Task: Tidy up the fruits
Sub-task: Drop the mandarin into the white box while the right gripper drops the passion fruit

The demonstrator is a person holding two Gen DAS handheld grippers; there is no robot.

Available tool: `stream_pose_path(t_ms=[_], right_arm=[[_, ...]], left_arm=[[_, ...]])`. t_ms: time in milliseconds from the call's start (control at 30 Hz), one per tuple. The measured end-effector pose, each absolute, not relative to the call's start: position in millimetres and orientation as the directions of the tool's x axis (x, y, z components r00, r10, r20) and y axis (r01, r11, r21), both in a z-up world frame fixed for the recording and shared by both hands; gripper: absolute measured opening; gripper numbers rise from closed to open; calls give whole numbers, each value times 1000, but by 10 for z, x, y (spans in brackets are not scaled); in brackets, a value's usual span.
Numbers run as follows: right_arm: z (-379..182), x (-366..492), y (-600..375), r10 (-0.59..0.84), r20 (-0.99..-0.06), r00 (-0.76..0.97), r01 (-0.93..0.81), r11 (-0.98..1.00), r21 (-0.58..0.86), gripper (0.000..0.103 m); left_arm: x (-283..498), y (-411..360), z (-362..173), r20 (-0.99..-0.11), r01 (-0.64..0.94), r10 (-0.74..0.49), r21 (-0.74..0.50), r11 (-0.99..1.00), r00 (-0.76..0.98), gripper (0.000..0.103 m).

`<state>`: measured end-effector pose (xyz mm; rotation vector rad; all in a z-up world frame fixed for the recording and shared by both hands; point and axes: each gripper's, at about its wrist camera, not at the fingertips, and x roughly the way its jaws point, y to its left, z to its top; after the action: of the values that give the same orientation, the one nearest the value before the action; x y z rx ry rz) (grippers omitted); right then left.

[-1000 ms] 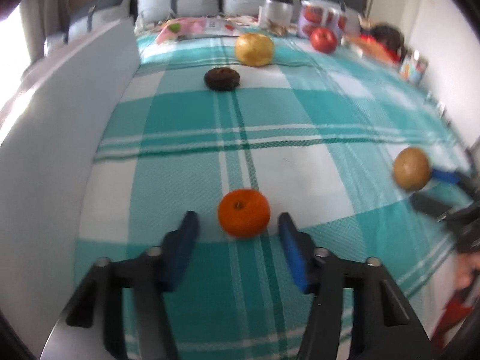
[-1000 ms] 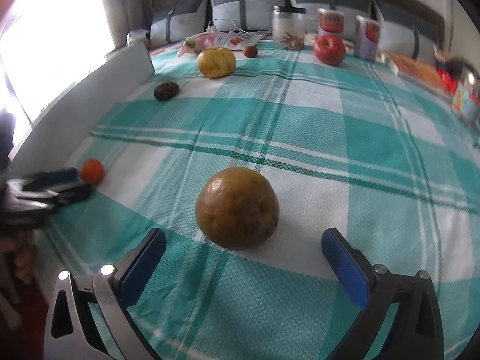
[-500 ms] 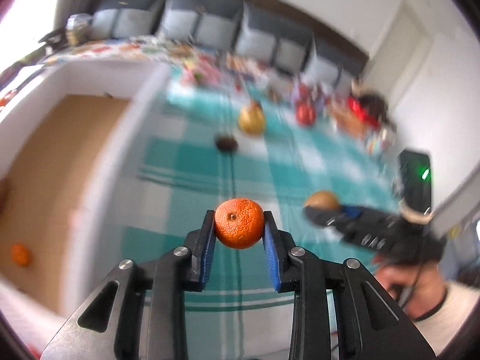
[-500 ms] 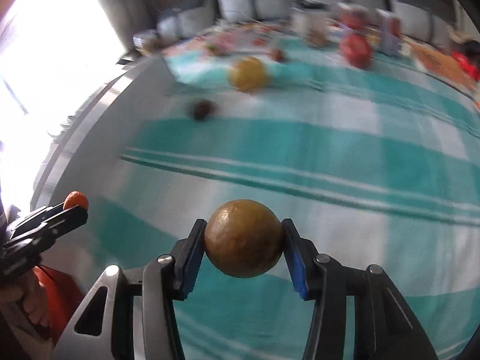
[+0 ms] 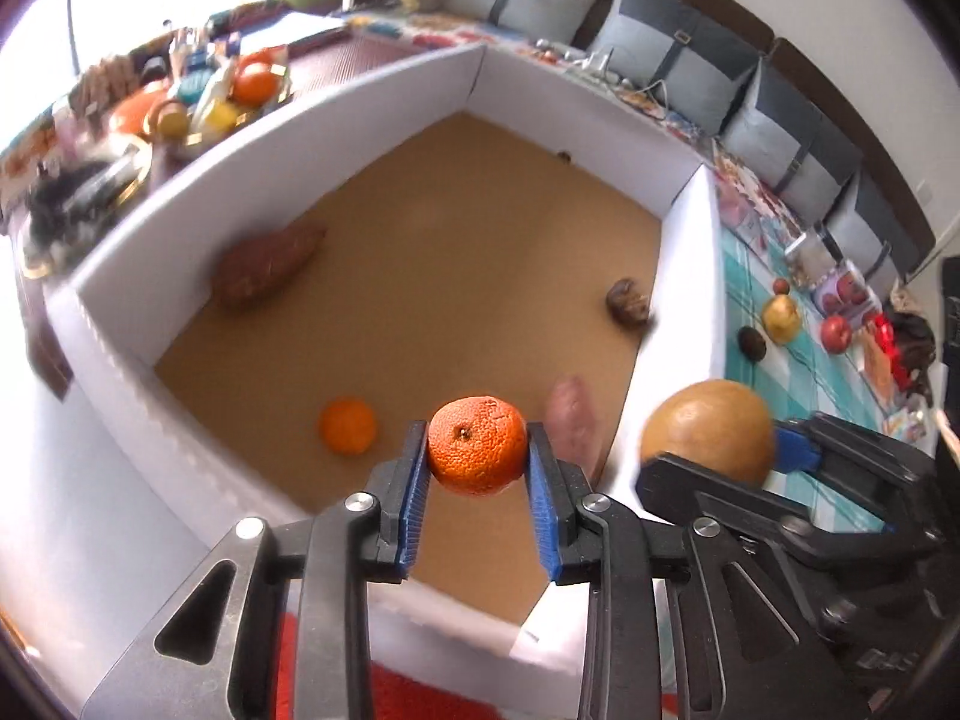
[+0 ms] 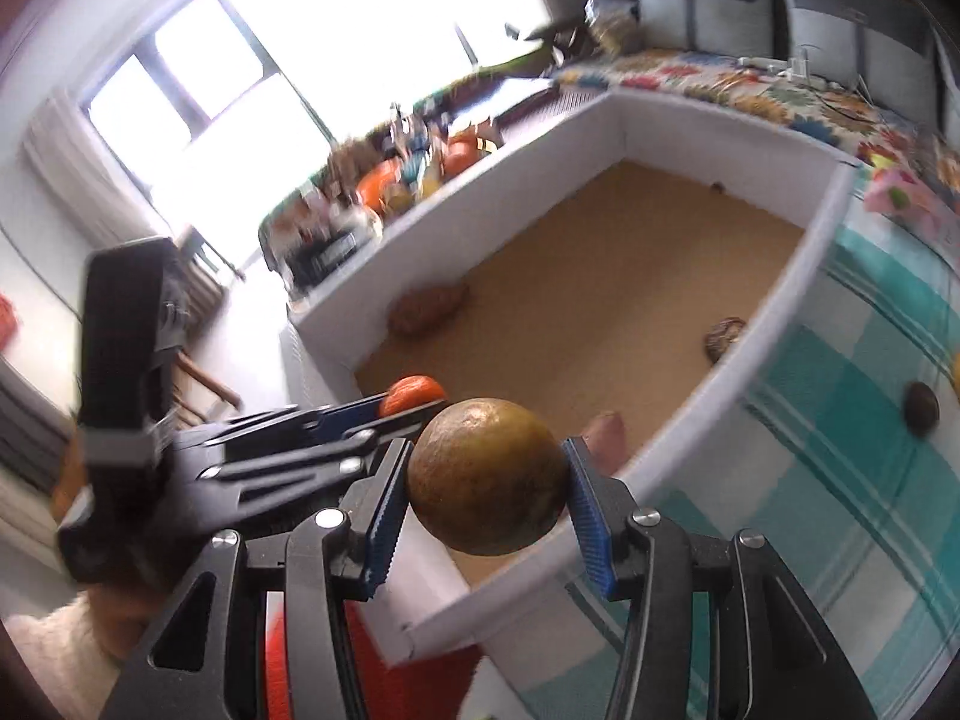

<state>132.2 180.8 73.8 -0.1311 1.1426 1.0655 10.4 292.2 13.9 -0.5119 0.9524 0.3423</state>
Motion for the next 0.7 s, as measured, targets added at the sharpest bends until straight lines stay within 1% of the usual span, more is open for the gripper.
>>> stream_pose_path(t_ms=[33,67,100,133,167,200,233,267,300,367,433,500,567,633,667,700], right_arm=[[671,1317,1877,603,-798,-9,-740,532,411,50],[621,1307,1928,589,-808,-24,-739,534,411,51],[585,1291,1958,576,-817,-19,-742,539,397,51],[583,1304,1956,572,-820,-1,-747,545,381,52],[603,1327,1938,578,-816,25,-750,551,367,56],[677,1349,1894,598,-799,59,-747,558,363,59],[764,1381,1830,620,-779,97,-739,569,361,66],[851,1418,1759,636,-759,137,-733,581,354,74],[966,1443,1629,650,-735,192,-725,599,341,78],[1075,1483,1369,655,-703,277,-705,635,315,95],[1051,1501,1039,627,-692,359,-671,688,276,103],[873,1555,629,560,-711,425,-627,749,215,103],[555,1617,196,464,-760,456,-568,809,154,103],[139,1660,-304,338,-823,456,-485,870,88,103],[4,1667,-549,287,-841,459,-448,892,60,103],[-168,1648,-848,227,-854,468,-399,917,25,103]], left_arm=[[82,2936,122,-842,-503,64,-257,825,535,34],[54,2953,117,-841,-513,78,-250,821,536,41],[30,2974,133,-833,-516,92,-247,820,545,51],[20,2990,161,-827,-518,101,-247,819,553,55],[-19,2995,198,-817,-522,112,-249,816,565,61],[-54,2994,262,-803,-526,125,-256,811,583,65],[-68,2988,312,-791,-525,132,-262,810,598,67],[-84,2970,368,-779,-522,138,-267,810,612,72],[-65,2897,441,-760,-511,143,-272,816,633,76],[-55,2759,529,-736,-478,136,-277,834,664,78],[22,2466,603,-717,-414,106,-270,869,689,80],[91,2067,634,-707,-332,60,-254,909,705,85],[175,1693,591,-710,-248,6,-237,939,704,86],[326,1187,440,-744,-132,-71,-210,969,664,86],[365,1037,383,-753,-97,-90,-201,975,651,86],[446,764,255,-765,-29,-123,-182,983,633,86]])
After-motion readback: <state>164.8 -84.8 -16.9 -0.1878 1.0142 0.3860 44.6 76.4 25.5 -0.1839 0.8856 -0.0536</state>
